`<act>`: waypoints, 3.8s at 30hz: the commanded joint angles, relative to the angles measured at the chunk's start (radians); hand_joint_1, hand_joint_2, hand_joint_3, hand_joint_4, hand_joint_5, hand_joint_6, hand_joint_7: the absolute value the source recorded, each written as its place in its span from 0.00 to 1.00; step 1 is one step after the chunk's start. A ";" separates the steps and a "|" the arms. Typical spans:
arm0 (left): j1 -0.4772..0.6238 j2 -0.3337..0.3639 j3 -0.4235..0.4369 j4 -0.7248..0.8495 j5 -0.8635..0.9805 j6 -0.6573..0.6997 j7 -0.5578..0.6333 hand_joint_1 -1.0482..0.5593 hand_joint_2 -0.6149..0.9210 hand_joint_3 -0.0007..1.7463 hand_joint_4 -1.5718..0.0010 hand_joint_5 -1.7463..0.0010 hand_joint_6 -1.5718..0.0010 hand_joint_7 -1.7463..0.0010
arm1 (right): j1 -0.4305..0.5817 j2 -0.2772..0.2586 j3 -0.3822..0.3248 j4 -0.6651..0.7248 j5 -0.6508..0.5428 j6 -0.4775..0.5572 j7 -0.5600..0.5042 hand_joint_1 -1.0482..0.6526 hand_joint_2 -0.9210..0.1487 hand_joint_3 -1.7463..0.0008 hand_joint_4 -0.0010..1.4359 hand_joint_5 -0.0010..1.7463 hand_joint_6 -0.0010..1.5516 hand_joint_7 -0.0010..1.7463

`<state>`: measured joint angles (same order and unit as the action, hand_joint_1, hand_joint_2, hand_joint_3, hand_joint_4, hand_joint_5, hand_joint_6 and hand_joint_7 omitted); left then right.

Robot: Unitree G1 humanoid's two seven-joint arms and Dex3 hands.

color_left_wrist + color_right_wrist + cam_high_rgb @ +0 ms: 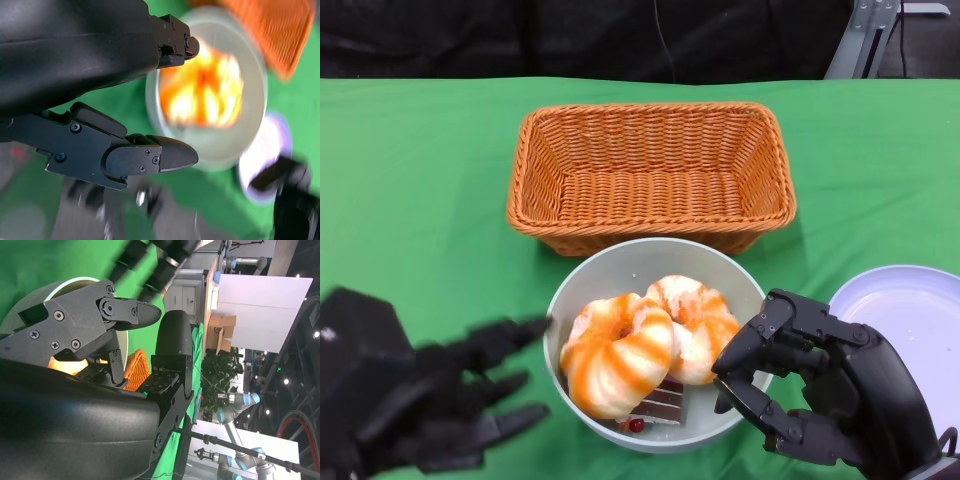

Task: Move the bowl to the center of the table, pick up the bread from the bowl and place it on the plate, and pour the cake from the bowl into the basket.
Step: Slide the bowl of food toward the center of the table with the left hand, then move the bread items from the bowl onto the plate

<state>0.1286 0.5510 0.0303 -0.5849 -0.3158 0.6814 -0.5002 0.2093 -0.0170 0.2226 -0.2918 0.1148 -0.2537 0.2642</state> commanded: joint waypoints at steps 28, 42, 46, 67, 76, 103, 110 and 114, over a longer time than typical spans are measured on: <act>-0.060 -0.096 0.136 0.103 -0.022 -0.131 0.080 0.29 1.00 0.14 0.85 0.95 0.87 0.97 | 0.005 -0.004 -0.002 0.001 0.005 -0.009 -0.001 0.46 0.20 0.67 0.51 0.82 0.43 0.70; -0.078 -0.145 0.149 0.161 -0.022 -0.215 0.097 0.29 1.00 0.12 0.81 0.95 0.83 0.97 | 0.005 -0.004 -0.003 0.004 0.004 -0.014 -0.001 0.47 0.20 0.67 0.51 0.81 0.44 0.69; -0.081 -0.278 0.188 0.212 -0.052 -0.343 0.163 0.34 1.00 0.06 0.71 0.91 0.74 0.95 | 0.003 -0.003 -0.005 0.014 0.012 -0.020 0.004 0.47 0.20 0.67 0.52 0.81 0.44 0.69; -0.128 -0.464 0.202 0.389 -0.075 -0.686 0.198 0.50 1.00 0.10 0.50 0.60 0.41 0.90 | 0.003 -0.005 -0.013 0.022 0.015 -0.025 0.008 0.47 0.20 0.66 0.52 0.82 0.44 0.70; -0.182 -0.496 0.182 0.592 -0.033 -0.863 0.182 0.58 1.00 0.24 0.57 0.16 0.48 0.41 | 0.011 -0.015 -0.022 0.019 0.023 -0.014 0.014 0.47 0.20 0.66 0.51 0.82 0.43 0.71; -0.257 -0.522 0.179 0.913 -0.025 -1.099 0.156 0.57 1.00 0.21 0.56 0.13 0.51 0.32 | -0.011 -0.028 -0.066 0.081 -0.012 -0.128 0.011 0.47 0.21 0.67 0.51 0.79 0.44 0.68; -0.281 -0.530 0.178 0.964 -0.014 -1.137 0.160 0.56 1.00 0.21 0.55 0.12 0.51 0.31 | -0.162 -0.154 -0.088 -0.027 -0.286 -0.209 0.002 0.44 0.00 0.93 0.48 0.51 0.52 0.26; -0.283 -0.536 0.177 0.974 0.000 -1.151 0.167 0.57 0.97 0.25 0.55 0.12 0.51 0.29 | -0.254 -0.201 -0.086 -0.033 -0.378 -0.267 0.003 0.37 0.01 0.98 0.45 0.41 0.49 0.13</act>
<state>-0.1471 0.0106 0.2028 0.3827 -0.3229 -0.4501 -0.3438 -0.0111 -0.1951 0.1385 -0.3070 -0.2465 -0.4941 0.2687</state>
